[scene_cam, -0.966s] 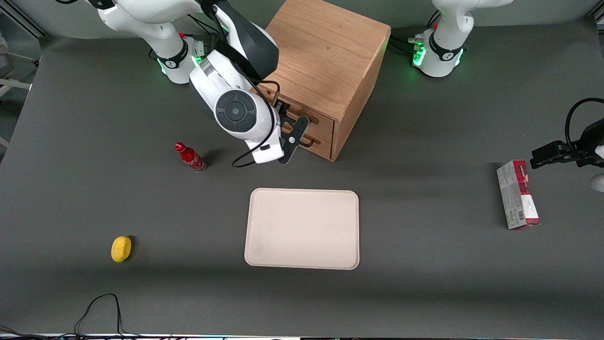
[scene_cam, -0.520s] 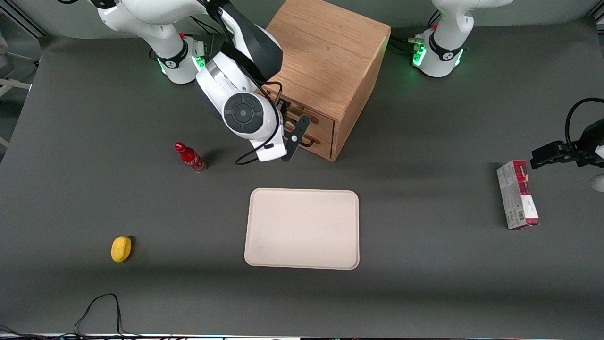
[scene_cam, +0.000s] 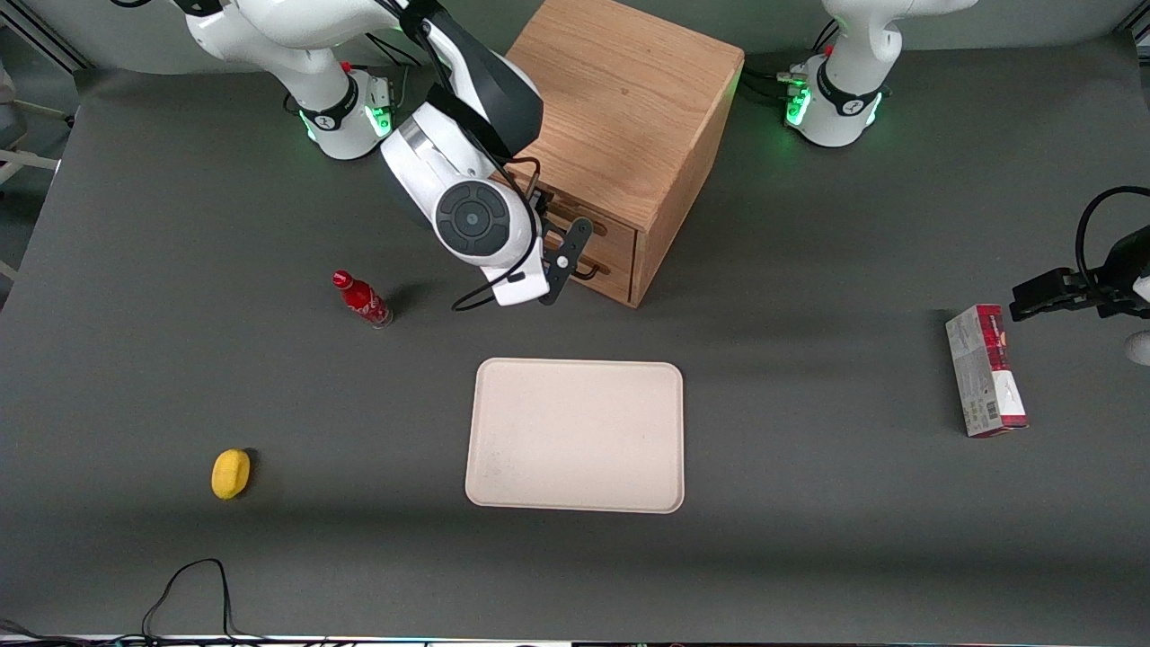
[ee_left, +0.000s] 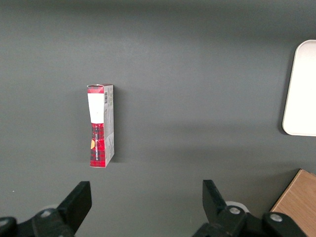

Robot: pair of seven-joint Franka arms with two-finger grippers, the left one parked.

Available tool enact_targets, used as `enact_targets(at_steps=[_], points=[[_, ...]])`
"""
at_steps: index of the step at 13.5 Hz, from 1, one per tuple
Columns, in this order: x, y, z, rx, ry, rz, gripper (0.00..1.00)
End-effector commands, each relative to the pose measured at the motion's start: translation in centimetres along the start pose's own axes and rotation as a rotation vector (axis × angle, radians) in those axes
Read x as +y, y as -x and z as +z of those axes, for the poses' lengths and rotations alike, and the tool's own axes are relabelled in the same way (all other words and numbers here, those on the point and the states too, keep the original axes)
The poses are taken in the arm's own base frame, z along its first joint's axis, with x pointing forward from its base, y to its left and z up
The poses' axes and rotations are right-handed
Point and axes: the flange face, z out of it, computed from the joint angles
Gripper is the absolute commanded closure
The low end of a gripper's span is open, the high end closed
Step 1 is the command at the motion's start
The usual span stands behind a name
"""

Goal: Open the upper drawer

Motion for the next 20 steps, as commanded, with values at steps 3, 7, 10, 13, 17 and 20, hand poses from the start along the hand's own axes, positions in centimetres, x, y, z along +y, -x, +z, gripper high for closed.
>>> enact_targets(at_steps=[3,7,10,13,17,20], points=[[-0.2,-0.1,0.4,0.020,-0.013,-0.024,0.00],[1.2,-0.3,0.8,0.036,-0.001,-0.027,0.00],[2.1,-0.6,1.4,0.039,0.008,-0.020,0.00],[3.2,-0.5,1.5,0.048,0.012,-0.034,0.00],[4.4,-0.2,1.5,0.052,0.014,-0.037,0.00],[5.6,0.2,0.9,0.061,0.022,-0.039,0.00]])
